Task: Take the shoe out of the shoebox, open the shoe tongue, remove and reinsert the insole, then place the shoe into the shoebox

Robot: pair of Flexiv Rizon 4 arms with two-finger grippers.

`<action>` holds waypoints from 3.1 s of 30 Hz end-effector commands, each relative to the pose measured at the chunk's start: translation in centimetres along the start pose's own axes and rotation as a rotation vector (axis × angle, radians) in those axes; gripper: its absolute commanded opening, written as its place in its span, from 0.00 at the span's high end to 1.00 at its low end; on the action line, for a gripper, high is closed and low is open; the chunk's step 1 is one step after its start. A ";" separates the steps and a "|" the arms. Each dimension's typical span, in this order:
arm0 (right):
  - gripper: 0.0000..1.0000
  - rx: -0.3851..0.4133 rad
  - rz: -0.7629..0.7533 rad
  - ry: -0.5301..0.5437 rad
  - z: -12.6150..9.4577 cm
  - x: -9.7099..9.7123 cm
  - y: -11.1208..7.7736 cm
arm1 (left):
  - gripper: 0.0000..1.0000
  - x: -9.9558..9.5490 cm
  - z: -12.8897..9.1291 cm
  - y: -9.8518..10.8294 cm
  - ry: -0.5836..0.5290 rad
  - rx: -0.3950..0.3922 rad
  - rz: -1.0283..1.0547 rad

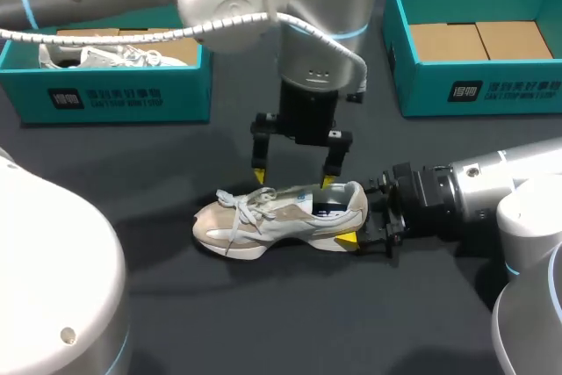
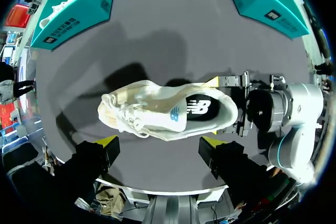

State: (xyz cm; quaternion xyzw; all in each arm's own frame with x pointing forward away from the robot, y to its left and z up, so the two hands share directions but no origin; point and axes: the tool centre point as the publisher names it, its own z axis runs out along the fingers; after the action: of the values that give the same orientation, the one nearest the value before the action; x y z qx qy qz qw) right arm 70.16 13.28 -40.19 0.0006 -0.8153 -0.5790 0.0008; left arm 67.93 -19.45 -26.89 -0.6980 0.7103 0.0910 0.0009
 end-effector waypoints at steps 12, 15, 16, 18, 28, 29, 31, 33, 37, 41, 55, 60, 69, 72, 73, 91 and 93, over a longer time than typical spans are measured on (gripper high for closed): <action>1.00 0.003 0.000 -0.002 0.1 0.2 0.0 | 0.00 2.7 2.8 -1.2 -0.124 -0.002 -0.040; 1.00 0.003 0.000 -0.002 0.1 0.2 0.0 | 0.00 2.7 3.9 -1.6 -0.144 -0.037 -0.049; 1.00 0.003 0.000 -0.002 0.1 0.2 0.0 | 0.00 2.6 4.2 -1.7 -0.152 -0.046 -0.050; 1.00 0.003 0.000 -0.002 0.1 0.2 0.0 | 0.00 2.5 4.7 -1.9 -0.165 -0.064 -0.059; 1.00 0.003 0.000 -0.002 0.1 0.2 0.0 | 0.00 2.3 5.9 -1.7 -0.234 -0.104 -0.101; 1.00 0.003 0.000 -0.002 0.1 0.2 0.0 | 0.00 2.2 5.9 -1.6 -0.239 -0.105 -0.103; 1.00 0.003 0.000 -0.002 0.1 0.2 0.0 | 0.00 1.9 6.0 -1.5 -0.257 -0.110 -0.104; 1.00 0.003 0.000 -0.002 0.1 0.2 0.0 | 0.00 1.6 6.2 -1.3 -0.269 -0.118 -0.108; 1.00 0.003 0.000 -0.002 0.1 0.2 0.0 | 0.04 1.0 6.6 -1.1 -0.294 -0.131 -0.112; 1.00 0.003 0.000 -0.002 0.1 0.2 0.0 | 0.17 0.5 6.9 -1.0 -0.317 -0.143 -0.114; 1.00 0.003 0.000 -0.002 0.1 0.2 0.0 | 0.49 -0.9 6.0 -1.0 -0.337 -0.188 -0.089; 1.00 0.003 0.000 -0.002 0.1 0.2 0.0 | 0.52 -1.2 5.5 -0.6 -0.328 -0.179 -0.071; 1.00 0.003 0.000 -0.002 0.1 0.2 0.0 | 0.81 -1.4 4.8 -0.3 -0.315 -0.148 -0.049; 1.00 0.003 0.000 -0.002 0.1 0.2 0.0 | 1.00 -1.6 4.5 -0.1 -0.305 -0.134 -0.045; 1.00 0.003 0.000 -0.002 0.1 0.2 0.0 | 1.00 -1.7 4.4 0.0 -0.300 -0.130 -0.046; 1.00 0.003 0.000 -0.002 0.1 0.2 0.0 | 1.00 -7.5 4.3 1.2 0.077 -0.022 -0.237; 1.00 0.003 0.000 -0.002 0.1 0.2 0.0 | 1.00 -8.1 4.5 1.3 0.107 -0.013 -0.256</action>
State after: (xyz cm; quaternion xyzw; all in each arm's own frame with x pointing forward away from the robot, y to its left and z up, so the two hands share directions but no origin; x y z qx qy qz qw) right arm 70.12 13.31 -40.16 0.0007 -0.8153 -0.5791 0.0009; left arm 67.45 -13.42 -30.30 -0.7619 0.6262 0.1597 0.0432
